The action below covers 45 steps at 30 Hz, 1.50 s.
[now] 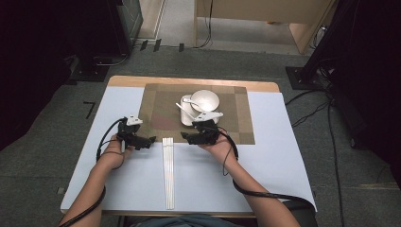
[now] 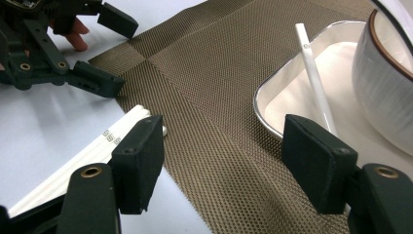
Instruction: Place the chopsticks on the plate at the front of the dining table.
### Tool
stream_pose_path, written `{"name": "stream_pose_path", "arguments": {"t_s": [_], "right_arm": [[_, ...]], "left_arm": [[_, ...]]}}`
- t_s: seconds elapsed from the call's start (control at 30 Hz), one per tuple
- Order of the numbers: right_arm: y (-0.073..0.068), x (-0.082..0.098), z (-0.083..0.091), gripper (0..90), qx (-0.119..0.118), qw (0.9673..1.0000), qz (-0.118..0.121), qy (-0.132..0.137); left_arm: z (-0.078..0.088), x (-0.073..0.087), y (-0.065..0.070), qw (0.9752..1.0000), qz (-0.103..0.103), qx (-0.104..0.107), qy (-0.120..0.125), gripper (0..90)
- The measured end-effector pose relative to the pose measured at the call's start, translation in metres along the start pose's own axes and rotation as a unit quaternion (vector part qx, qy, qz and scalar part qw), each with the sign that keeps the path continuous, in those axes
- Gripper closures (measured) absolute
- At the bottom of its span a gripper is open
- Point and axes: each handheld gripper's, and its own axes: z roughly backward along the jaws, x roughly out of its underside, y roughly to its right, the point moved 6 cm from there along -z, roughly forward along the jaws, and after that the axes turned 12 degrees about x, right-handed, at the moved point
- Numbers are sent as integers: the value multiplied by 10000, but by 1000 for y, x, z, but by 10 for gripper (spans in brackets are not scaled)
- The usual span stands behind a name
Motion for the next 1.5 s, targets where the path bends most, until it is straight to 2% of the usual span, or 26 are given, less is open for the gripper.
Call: {"name": "stream_pose_path", "arguments": {"t_s": [0.3,0.83,1.5], "right_arm": [[-7,3,2,326,9,9999,92,88],[-21,17,-5,330,-28,9998,167,-81],[-35,19,-13,331,-170,9996,225,-95]], "left_arm": [[0,0,0,10000,10,10,-1,0],[-1,-1,0,10000,5,10,-15,0],[-1,-1,0,10000,0,6,-3,0]]}}
